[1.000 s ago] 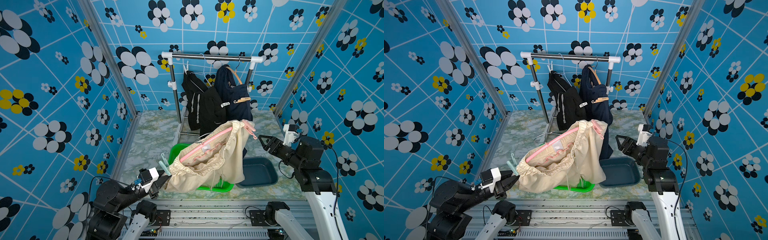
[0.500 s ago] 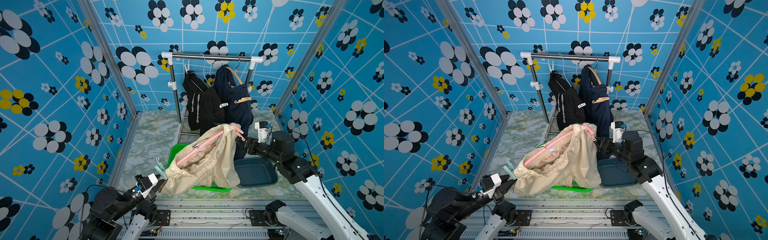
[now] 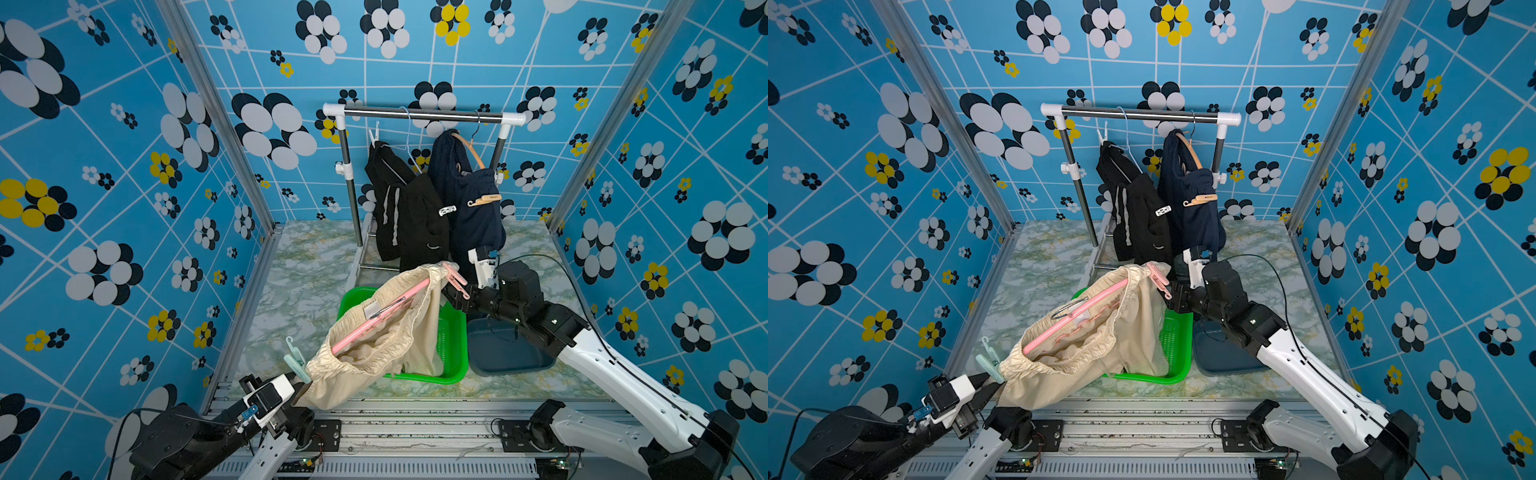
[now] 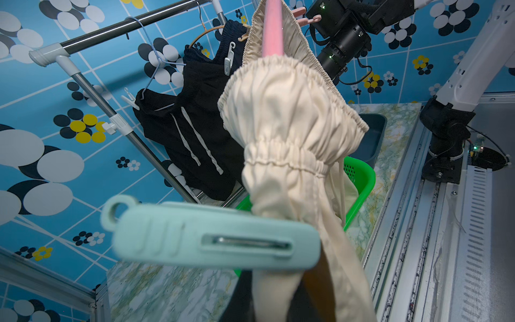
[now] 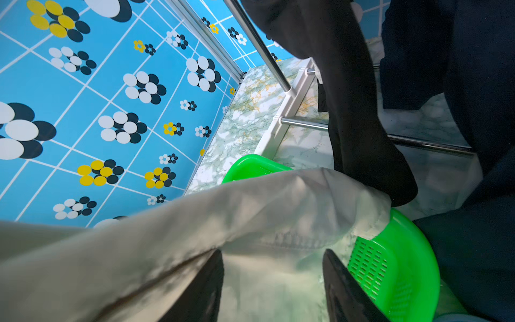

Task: Remove the clothespins securing shorts to the hanger
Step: Adjust the shorts in the basket.

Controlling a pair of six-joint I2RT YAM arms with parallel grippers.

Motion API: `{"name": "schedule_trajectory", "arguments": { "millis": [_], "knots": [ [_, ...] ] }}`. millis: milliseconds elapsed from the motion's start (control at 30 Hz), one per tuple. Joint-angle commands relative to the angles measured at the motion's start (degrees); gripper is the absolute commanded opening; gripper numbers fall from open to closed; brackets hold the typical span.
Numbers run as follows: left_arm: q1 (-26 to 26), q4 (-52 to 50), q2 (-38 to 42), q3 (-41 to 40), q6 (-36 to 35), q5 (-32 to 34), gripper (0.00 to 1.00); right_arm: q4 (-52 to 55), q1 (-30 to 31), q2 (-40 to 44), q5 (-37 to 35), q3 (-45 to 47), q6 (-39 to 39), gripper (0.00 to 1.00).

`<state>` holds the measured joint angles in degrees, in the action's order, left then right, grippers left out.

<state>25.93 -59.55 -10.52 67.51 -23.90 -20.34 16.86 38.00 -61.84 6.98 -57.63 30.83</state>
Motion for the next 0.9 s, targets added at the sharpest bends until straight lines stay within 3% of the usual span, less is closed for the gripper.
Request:
{"name": "schedule_trajectory", "arguments": {
  "millis": [0,200,400,567,867],
  "knots": [
    [1.66,0.61,-0.7,3.7,-2.02,1.38,0.0,-1.36,1.77,-0.91,-2.71,0.22,-0.77,0.57],
    [3.67,-2.68,-5.25,6.56,-2.4,0.56,0.0,5.3,1.99,1.35,-10.49,1.75,-0.58,0.56],
    [3.77,-4.39,-10.63,9.89,-2.64,1.74,0.0,19.44,1.99,3.45,-24.77,0.05,-1.04,0.56],
    [3.77,-1.0,-14.95,10.24,-1.65,2.55,0.0,26.76,1.88,4.8,-33.98,-0.74,-1.73,0.61],
    [3.77,10.7,-25.05,9.0,-0.09,-2.32,0.0,32.0,0.98,9.38,-46.92,-0.69,-5.5,0.65]
  ]
}}
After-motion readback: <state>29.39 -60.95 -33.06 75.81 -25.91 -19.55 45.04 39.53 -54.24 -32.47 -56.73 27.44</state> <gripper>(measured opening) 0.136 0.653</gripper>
